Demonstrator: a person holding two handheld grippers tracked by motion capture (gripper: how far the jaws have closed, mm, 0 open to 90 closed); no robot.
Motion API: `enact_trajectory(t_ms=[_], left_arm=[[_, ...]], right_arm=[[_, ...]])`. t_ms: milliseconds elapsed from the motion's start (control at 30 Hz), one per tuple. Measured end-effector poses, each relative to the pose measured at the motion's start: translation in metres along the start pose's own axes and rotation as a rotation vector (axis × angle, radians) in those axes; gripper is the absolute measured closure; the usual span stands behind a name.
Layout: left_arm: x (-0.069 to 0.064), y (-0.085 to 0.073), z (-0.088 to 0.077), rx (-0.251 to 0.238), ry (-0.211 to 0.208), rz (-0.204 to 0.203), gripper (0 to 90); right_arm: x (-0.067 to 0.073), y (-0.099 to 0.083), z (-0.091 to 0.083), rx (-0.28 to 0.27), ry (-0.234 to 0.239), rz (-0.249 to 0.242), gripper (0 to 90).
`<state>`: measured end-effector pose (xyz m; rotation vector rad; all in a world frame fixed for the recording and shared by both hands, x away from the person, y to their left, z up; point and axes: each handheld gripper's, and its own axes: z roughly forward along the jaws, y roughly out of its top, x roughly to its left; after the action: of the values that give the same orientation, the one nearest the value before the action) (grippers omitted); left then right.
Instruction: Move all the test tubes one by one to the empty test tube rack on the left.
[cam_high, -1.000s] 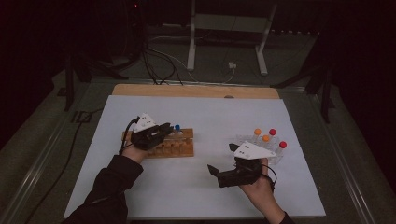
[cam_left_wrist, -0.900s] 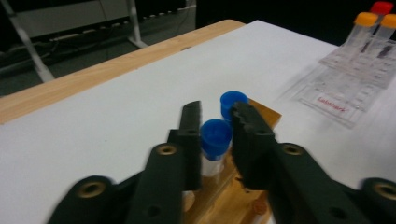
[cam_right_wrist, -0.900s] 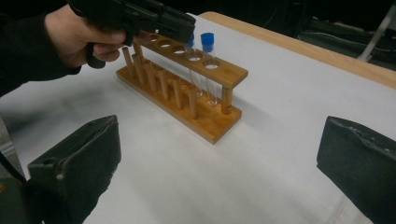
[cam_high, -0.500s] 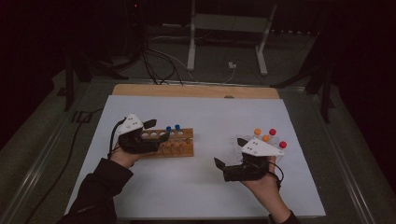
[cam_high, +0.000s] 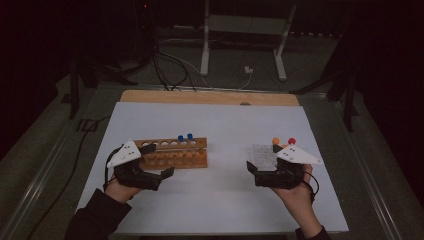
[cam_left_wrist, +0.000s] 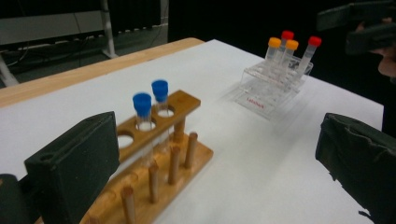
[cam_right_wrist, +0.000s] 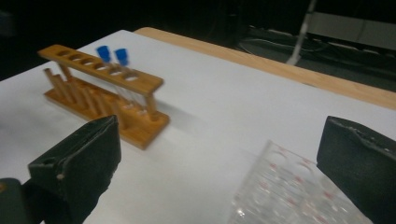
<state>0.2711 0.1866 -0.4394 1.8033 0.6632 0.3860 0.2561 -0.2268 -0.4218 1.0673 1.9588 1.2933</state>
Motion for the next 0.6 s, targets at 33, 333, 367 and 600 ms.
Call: enact_trajectory(t_ms=[33, 333, 367, 600], left_arm=[[-0.002, -0.004, -0.002, 0.003, 0.005, 0.009, 0.5], [-0.012, -0.024, -0.008, 0.045, -0.002, 0.023, 0.6], [-0.013, -0.025, -0.009, 0.046, -0.003, 0.023, 0.6], [-0.015, -0.031, -0.008, 0.059, -0.001, 0.026, 0.6]], right_arm=[[-0.002, -0.001, -0.001, 0.0, -0.005, 0.007, 0.0], [-0.024, -0.02, -0.003, 0.029, -0.126, 0.061, 2.3], [-0.027, -0.022, -0.004, 0.033, -0.139, 0.068, 2.3], [-0.039, -0.032, 0.001, 0.088, -0.221, 0.111, 8.7]])
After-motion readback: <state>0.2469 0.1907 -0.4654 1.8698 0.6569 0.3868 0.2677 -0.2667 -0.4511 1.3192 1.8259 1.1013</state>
